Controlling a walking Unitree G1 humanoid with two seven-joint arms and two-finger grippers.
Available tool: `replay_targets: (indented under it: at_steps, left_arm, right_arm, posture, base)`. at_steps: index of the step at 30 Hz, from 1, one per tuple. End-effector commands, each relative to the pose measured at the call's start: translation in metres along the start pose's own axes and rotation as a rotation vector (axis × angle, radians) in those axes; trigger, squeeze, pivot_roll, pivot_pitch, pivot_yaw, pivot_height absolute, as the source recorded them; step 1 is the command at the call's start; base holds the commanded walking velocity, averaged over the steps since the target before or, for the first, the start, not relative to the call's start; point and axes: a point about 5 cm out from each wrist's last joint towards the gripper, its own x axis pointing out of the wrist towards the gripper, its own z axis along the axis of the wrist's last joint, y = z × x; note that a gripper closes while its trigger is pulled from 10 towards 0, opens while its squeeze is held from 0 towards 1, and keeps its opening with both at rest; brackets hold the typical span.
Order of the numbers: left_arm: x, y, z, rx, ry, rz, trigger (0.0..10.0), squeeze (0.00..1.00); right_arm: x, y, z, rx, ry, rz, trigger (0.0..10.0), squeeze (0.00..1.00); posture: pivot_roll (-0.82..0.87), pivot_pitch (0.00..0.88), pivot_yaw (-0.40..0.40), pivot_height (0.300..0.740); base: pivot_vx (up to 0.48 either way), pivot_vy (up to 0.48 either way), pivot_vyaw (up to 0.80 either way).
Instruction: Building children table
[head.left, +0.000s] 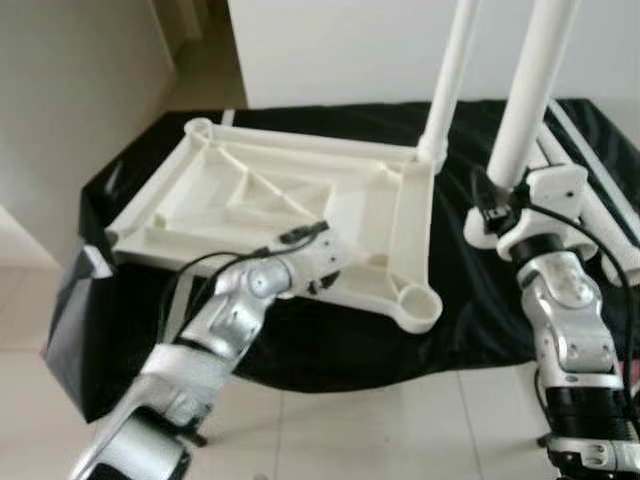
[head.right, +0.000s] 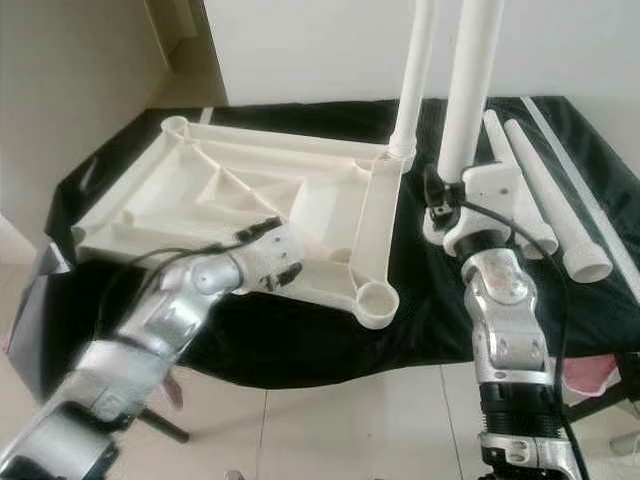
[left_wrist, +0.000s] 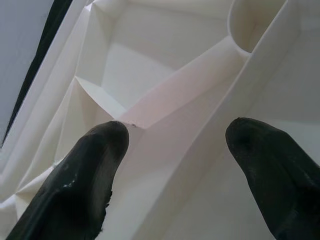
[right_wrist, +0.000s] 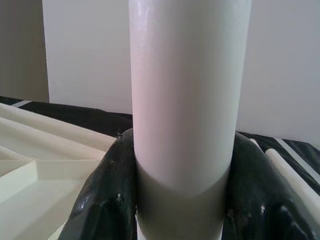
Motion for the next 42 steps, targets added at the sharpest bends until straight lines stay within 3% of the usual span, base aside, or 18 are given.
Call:
replay_targets:
  at_steps: [1,6,9,15,18,21,26,29,33,39,42]
  left_arm:
    - [-0.001,-0.034,-0.025,-0.028,0.103,-0.272,10.0,0.0]
    - [0.009,-0.017,-0.01,-0.131,0.065,-0.114,10.0,0.0]
    - [0.009,0.005,0.012,-0.282,-0.059,0.029,10.0,0.0]
    - [0.0,0.007,0.031,-0.38,-0.192,0.046,10.0,0.0]
    - [-0.003,0.002,0.023,-0.451,-0.126,0.041,10.0,0.0]
    - [-0.005,-0.003,0.001,-0.581,0.025,0.084,10.0,0.0]
    - [-0.007,-0.009,-0.017,-0.615,0.118,0.092,10.0,0.0]
    - [-0.006,-0.012,-0.019,-0.628,0.125,0.085,10.0,0.0]
    - [-0.005,-0.01,-0.033,-0.55,0.197,0.1,10.0,0.0]
    - [-0.007,-0.004,-0.04,-0.517,0.226,0.114,10.0,0.0]
    - [-0.008,0.008,-0.045,-0.45,0.222,0.145,10.0,0.0]
  right_arm:
    - [0.001,0.002,-0.001,0.013,0.002,0.017,10.0,0.0]
    - [0.003,0.011,-0.004,0.042,0.007,0.056,10.0,0.0]
    - [0.003,0.019,-0.006,0.05,0.01,0.078,10.0,0.0]
    - [0.002,0.031,-0.006,0.053,-0.011,0.142,10.0,0.0]
    - [0.0,0.035,-0.008,0.073,0.007,0.201,10.0,0.0]
    - [-0.001,0.036,-0.009,0.113,0.007,0.227,10.0,0.0]
    - [0.0,0.037,-0.01,0.173,0.025,0.232,10.0,0.0]
    - [0.0,0.038,-0.01,0.215,0.038,0.252,10.0,0.0]
    - [0.001,0.039,-0.004,0.254,0.013,0.286,10.0,0.0]
    - [0.0,0.04,-0.003,0.268,0.008,0.308,10.0,0.0]
    - [-0.002,0.041,0.001,0.276,-0.014,0.335,10.0,0.0]
  posture:
    - [-0.02,0.053,0.015,0.74]
    - [-0.02,0.045,0.007,0.74]
    - [-0.02,0.041,0.002,0.74]
    - [-0.02,0.039,-0.006,0.74]
    - [-0.03,0.034,-0.011,0.74]
    - [-0.02,0.03,-0.019,0.74]
    - [-0.02,0.027,-0.024,0.74]
    - [-0.02,0.026,-0.026,0.74]
    - [-0.03,0.022,-0.024,0.74]
    - [-0.03,0.022,-0.023,0.74]
    - [-0.03,0.027,-0.021,0.74]
  base:
    - [0.0,0.0,0.0]
    - [0.0,0.0,0.0]
    - [0.0,0.0,0.0]
    - [0.0,0.0,0.0]
    - [0.0,0.0,0.0]
    - [0.0,0.0,0.0]
    - [0.0,0.0,0.0]
    - [0.0,0.0,0.0]
    - [0.0,0.0,0.0]
    - [0.0,0.0,0.0]
    - [0.0,0.0,0.0]
